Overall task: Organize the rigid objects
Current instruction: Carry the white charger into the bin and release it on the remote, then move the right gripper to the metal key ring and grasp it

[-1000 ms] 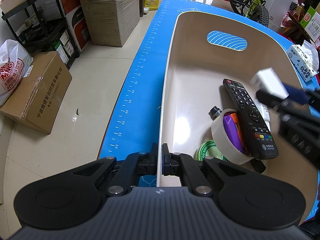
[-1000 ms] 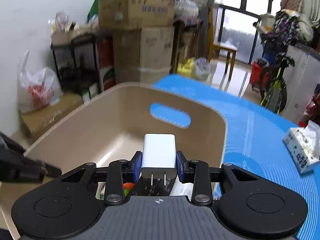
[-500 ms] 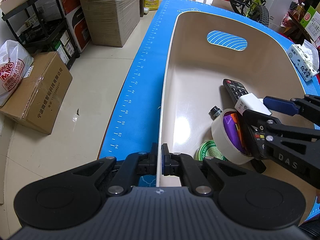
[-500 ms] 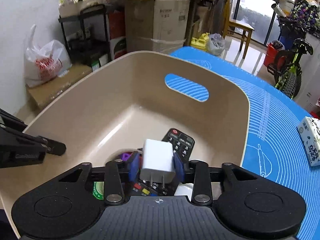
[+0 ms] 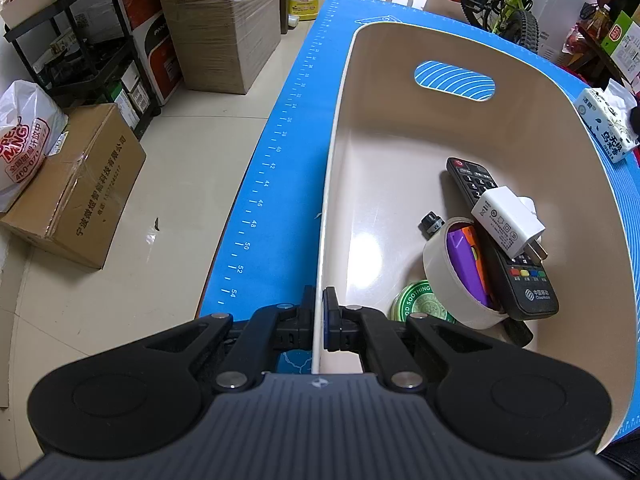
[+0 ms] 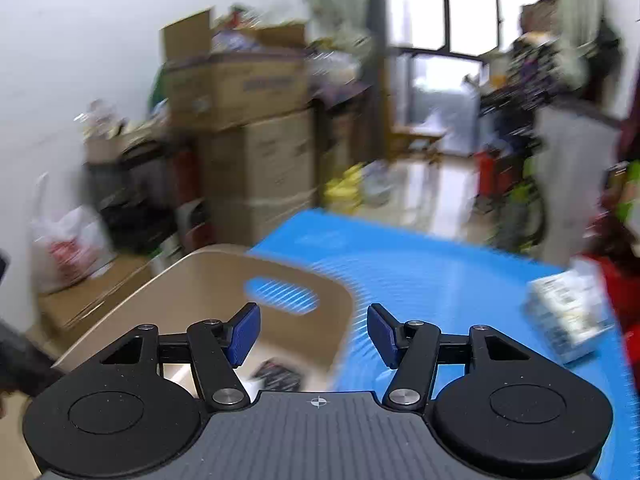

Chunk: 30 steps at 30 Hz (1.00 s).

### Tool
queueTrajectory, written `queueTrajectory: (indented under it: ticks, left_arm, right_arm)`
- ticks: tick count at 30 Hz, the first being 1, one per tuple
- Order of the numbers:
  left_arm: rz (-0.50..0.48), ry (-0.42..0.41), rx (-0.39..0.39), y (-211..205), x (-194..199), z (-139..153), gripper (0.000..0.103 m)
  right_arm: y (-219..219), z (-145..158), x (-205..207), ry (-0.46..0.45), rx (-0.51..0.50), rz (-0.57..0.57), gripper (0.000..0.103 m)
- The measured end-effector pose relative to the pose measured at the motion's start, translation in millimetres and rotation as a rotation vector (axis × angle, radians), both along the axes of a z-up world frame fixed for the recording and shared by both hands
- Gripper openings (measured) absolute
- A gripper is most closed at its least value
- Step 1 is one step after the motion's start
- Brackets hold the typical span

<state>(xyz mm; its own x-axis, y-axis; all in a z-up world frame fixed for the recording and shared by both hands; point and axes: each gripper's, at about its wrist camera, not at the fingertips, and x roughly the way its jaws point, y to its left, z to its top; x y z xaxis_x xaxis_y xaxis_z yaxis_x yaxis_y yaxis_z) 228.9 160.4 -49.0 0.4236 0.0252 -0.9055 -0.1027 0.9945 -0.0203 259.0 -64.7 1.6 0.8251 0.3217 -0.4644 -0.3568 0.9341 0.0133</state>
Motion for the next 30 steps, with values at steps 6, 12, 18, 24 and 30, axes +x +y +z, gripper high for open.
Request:
queueTrajectory:
  ticks: [6,12,18,24,30]
  left_arm:
    - [0.001,0.0,0.005,0,0,0,0.005]
    - [-0.001,0.0,0.007,1,0,-1,0.005]
    - [-0.002,0.0,0.009,0,-1,-1,0.005]
    - [-0.003,0.0,0.01,0,-1,-1,0.005]
    - [-0.002,0.0,0.009,0,-1,-1,0.005]
  right_arm:
    - [-42,-23,22,0.058,-0.008,-0.141,0.064]
    - [-49,-72,39,0.145,-0.07,-0.159,0.057]
    - [-40,-105,46,0.212,-0.07,-0.116,0.052]
    - [-33,-125,56,0.268,-0.09,-0.097,0.053]
    - [-41,-138,55,0.296,-0.059,-0.152,0.064]
